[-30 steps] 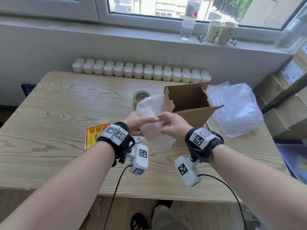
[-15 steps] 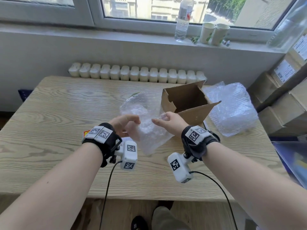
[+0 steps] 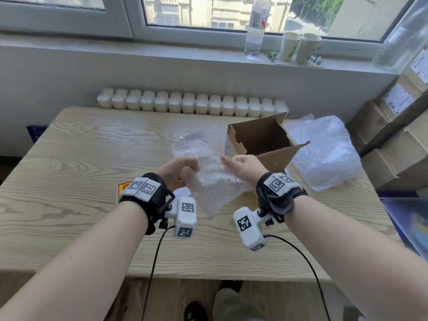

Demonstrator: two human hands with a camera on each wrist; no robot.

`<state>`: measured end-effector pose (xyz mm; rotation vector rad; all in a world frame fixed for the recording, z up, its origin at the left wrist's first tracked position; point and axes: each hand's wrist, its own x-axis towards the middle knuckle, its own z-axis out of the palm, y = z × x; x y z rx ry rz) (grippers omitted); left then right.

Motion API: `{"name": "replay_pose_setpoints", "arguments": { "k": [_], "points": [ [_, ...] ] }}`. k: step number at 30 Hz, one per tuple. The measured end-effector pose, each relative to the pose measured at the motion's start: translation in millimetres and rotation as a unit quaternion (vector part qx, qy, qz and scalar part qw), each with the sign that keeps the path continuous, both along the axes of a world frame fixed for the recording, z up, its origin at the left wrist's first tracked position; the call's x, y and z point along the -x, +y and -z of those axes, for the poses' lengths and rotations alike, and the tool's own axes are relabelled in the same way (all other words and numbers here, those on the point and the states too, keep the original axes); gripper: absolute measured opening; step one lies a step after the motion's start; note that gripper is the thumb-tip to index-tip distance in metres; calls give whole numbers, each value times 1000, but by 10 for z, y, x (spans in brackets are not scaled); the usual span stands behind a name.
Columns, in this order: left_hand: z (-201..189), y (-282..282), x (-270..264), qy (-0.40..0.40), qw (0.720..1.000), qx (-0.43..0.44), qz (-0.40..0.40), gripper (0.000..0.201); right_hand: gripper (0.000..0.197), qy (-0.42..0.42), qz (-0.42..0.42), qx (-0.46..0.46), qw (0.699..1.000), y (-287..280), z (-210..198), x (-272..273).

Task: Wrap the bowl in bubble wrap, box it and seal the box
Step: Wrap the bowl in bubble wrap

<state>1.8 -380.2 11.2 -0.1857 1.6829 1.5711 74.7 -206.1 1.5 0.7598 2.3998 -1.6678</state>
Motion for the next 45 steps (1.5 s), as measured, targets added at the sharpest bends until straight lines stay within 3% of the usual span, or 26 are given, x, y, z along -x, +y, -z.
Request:
{"name": "replay_pose_setpoints", "arguments": {
  "k": [1,3,4,6,9,13,17,19,23,27,31,32,35,36,38,40,43,45],
  "points": [
    [10,22,11,-8,1000,2,-12,10,51,-3,0,19,1000,18,-22,-7],
    [23,46,43,-27,999,8,-41,5,86,-39,18,108,993,62,-83,2],
    [35,45,68,-29,998,11,-55,5,88,-54,10,144,988,80,-121,0],
    [71,42,113,-34,996,7,-78,15,56,-59,-19,169,984,73,-164,-13],
    [99,85,101,-56,995,-24,-78,15,18,-40,39,172,983,66,-68,-21],
    [203,140,40,-96,991,-72,-63,18,10,-25,118,250,961,47,105,-27],
    [422,145,-7,-125,987,-63,-73,13,7,-39,128,208,969,63,274,-73],
    [533,124,-43,-132,987,-54,-67,16,16,-41,112,164,979,95,401,-100],
    [735,50,-88,-140,989,-4,-56,45,35,-53,25,2,998,145,612,-163],
    [934,34,-161,-129,989,55,-43,97,41,-84,9,-36,996,138,806,-245],
    [1240,88,-249,-120,988,96,-6,105,43,-120,6,-34,992,226,922,-271],
    [1247,111,-274,-106,988,115,12,102,42,-128,7,-35,991,260,941,-274],
    [1125,148,-264,21,975,203,87,64,24,-132,20,-1,991,332,959,-287],
    [1125,147,-226,74,963,235,107,64,19,-133,33,14,991,342,984,-300],
    [1062,151,-155,193,930,273,150,97,15,-134,76,58,986,347,982,-323],
    [995,192,-93,274,908,256,188,96,18,-158,75,97,980,332,926,-346],
    [964,268,15,243,926,217,188,48,40,-202,73,110,971,342,937,-349],
    [998,297,59,212,934,231,174,33,53,-202,111,102,968,364,985,-328]
  ]
}}
